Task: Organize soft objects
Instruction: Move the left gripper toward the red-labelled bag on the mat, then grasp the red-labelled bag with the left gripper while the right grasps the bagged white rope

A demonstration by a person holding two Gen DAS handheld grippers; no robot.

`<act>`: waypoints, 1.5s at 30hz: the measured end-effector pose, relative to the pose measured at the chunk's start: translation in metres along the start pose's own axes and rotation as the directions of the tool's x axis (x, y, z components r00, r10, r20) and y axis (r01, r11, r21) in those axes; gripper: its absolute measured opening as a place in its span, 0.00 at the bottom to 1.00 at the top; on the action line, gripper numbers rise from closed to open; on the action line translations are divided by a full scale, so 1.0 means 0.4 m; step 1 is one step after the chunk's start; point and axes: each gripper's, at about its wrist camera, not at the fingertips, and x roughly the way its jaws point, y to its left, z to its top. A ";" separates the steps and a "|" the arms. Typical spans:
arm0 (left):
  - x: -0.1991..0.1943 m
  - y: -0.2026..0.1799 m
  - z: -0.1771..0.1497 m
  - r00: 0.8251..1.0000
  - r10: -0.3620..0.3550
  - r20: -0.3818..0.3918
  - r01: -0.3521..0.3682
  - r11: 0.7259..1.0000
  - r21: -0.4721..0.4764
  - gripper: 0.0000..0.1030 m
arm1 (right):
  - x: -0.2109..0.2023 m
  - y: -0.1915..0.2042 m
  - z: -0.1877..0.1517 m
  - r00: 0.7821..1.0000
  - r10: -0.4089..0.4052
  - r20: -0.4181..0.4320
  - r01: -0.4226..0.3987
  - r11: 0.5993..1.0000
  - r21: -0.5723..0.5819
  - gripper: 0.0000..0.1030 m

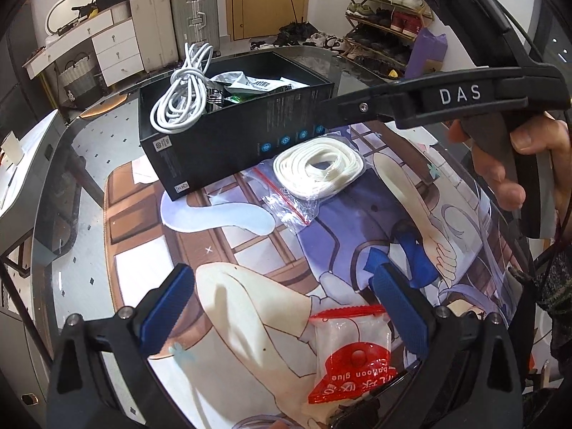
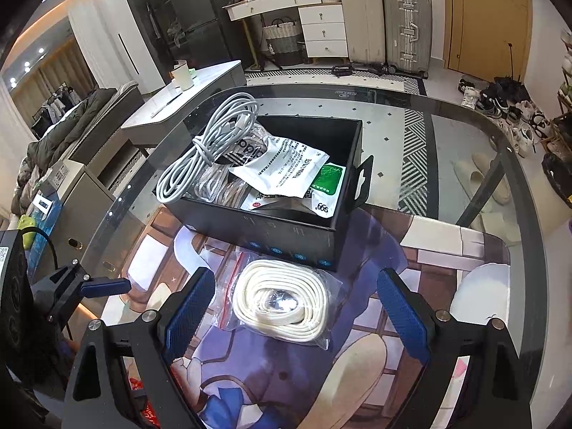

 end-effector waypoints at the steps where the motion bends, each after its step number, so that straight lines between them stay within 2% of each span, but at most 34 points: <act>1: 0.000 -0.002 -0.003 1.000 -0.001 -0.001 0.001 1.000 0.001 0.98 | 0.000 0.001 0.000 1.000 0.001 0.000 -0.001 1.000 0.000 0.91; 14: 0.006 -0.031 -0.049 0.998 -0.045 -0.033 0.046 0.999 0.022 0.98 | 0.006 0.017 0.005 1.000 0.008 0.001 -0.008 1.000 -0.006 0.91; 26: 0.035 -0.044 -0.076 0.997 -0.050 -0.055 0.052 0.998 0.032 0.98 | 0.007 0.020 0.006 1.000 0.008 0.002 -0.008 1.000 -0.005 0.91; 31: 0.057 -0.044 -0.094 0.996 -0.037 -0.076 0.040 0.999 0.037 0.97 | 0.009 0.020 0.007 1.000 0.009 0.001 -0.009 1.000 -0.005 0.91; 39: 0.067 -0.029 -0.084 0.998 0.004 -0.057 -0.002 0.999 0.044 0.95 | 0.026 0.021 0.005 1.000 0.012 -0.008 -0.012 1.000 -0.010 0.91; 45: 0.068 -0.018 -0.081 0.999 0.006 -0.052 -0.004 0.999 0.044 0.95 | 0.055 0.030 -0.008 0.999 0.022 -0.040 -0.023 1.000 -0.010 0.91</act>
